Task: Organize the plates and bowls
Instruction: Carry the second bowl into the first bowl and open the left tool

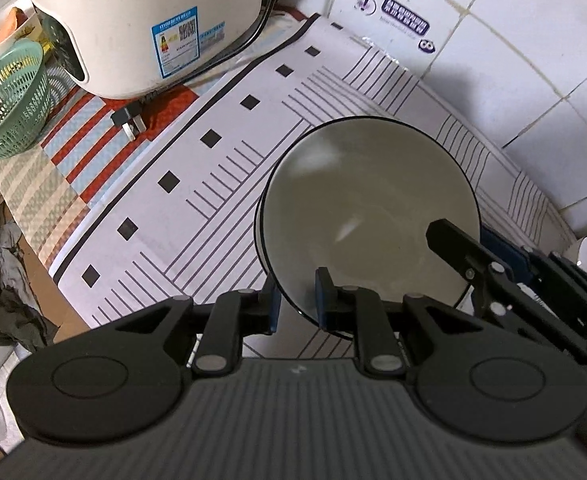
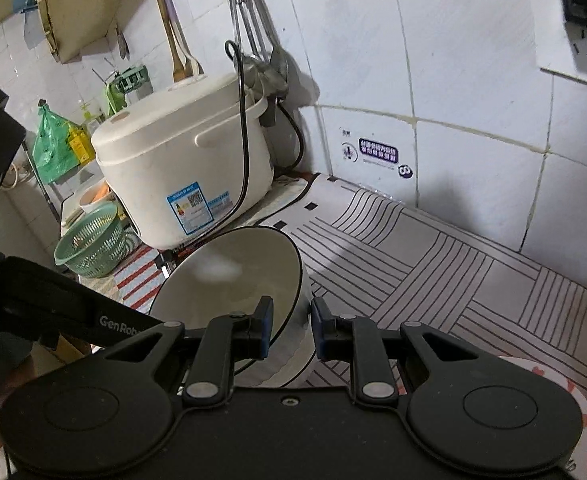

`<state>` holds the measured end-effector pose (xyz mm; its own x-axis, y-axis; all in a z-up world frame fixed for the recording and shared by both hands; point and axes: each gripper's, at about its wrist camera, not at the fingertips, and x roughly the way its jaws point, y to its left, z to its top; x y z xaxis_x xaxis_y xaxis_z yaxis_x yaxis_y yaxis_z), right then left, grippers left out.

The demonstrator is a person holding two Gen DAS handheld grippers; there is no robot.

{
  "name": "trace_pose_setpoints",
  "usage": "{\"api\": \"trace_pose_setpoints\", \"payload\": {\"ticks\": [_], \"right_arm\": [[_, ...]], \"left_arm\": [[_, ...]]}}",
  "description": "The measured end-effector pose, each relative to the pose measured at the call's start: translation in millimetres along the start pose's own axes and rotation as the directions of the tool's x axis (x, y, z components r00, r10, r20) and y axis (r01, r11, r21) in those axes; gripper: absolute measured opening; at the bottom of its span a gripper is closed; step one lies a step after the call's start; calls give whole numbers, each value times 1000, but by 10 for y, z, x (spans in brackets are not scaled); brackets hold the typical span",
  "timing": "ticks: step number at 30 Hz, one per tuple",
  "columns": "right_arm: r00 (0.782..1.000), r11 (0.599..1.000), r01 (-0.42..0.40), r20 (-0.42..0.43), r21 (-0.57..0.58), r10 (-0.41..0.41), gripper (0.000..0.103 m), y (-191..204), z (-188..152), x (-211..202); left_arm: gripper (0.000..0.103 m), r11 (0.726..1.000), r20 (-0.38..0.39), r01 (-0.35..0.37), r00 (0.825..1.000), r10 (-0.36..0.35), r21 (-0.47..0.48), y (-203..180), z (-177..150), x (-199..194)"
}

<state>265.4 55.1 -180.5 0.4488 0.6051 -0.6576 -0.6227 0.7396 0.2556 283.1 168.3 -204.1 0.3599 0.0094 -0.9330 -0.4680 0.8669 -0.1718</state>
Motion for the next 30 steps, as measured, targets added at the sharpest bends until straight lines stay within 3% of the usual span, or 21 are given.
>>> {"api": "trace_pose_setpoints", "payload": {"ticks": [8,14,21,27,30], "right_arm": [[999,994,22,-22,-109,-24,24,122,-53,138],[998,983,47,-33,-176,-54,24,179,-60,207],[995,972,83,-42,-222,-94,23,177,-61,266],[999,991,24,-41,-135,-30,25,62,-44,136],[1000,991,12,-19,-136,-15,31,28,-37,-37]], "left_arm": [[18,999,-53,-36,998,37,12,41,28,125],[19,1000,-81,-22,996,23,8,47,81,184],[26,998,-71,-39,997,42,41,3,88,185],[36,990,-37,-80,996,84,118,-156,29,19],[41,983,-12,-94,995,97,159,-266,-17,-124]]}}
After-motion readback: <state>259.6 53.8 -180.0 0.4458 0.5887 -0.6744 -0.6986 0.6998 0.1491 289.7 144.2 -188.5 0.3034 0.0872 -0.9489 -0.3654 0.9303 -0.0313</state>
